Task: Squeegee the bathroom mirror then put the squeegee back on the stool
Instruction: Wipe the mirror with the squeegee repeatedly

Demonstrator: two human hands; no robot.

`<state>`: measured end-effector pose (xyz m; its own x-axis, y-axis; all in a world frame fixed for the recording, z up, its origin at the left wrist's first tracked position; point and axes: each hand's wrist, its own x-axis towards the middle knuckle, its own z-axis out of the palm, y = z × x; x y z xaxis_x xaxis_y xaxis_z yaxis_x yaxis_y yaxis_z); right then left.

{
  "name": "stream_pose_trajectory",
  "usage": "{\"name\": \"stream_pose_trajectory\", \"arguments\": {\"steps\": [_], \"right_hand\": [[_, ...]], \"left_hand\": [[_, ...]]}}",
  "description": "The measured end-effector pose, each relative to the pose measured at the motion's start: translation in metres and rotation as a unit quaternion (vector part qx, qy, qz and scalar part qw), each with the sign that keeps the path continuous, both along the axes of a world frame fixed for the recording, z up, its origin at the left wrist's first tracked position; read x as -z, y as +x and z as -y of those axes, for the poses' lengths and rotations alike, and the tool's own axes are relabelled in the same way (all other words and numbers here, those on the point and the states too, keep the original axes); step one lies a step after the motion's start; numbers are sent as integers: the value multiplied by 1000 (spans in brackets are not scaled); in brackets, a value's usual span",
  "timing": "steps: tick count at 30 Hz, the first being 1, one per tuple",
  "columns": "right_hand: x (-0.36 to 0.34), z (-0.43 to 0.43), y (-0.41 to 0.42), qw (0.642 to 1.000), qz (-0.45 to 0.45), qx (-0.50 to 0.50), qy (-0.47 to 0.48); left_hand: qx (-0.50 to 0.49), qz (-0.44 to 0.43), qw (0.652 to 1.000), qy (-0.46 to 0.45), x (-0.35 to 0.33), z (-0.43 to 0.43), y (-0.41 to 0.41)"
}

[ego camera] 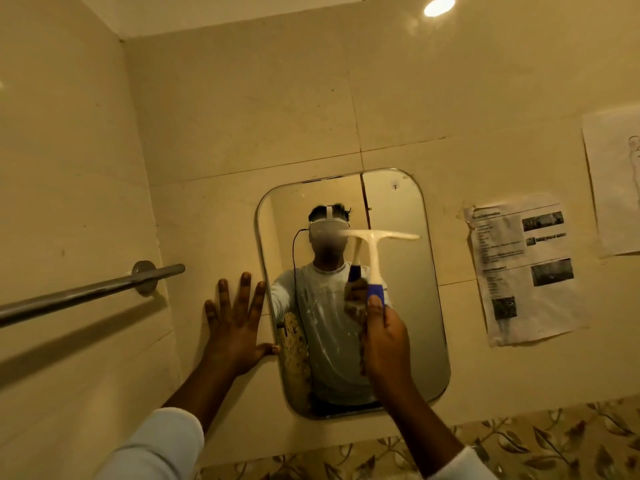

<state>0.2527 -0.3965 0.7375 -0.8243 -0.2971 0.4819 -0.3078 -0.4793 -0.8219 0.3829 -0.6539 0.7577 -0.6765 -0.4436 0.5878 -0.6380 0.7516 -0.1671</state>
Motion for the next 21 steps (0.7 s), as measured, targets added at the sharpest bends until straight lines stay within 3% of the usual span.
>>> {"name": "stream_pose_trajectory", "arguments": {"steps": [3, 8, 17, 21], "right_hand": [[-21, 9, -12, 998, -43, 11, 37], [13, 10, -18, 993, -73, 18, 86], [102, -11, -14, 987, -40, 44, 147], [108, -21, -5, 985, -42, 53, 159]], "left_hand": [[10, -3, 1000, 0, 0, 0, 1], [5, 0, 1000, -1, 0, 0, 0], [-8, 4, 1000, 0, -3, -4, 0], [-12, 8, 1000, 1, -3, -6, 0]]}}
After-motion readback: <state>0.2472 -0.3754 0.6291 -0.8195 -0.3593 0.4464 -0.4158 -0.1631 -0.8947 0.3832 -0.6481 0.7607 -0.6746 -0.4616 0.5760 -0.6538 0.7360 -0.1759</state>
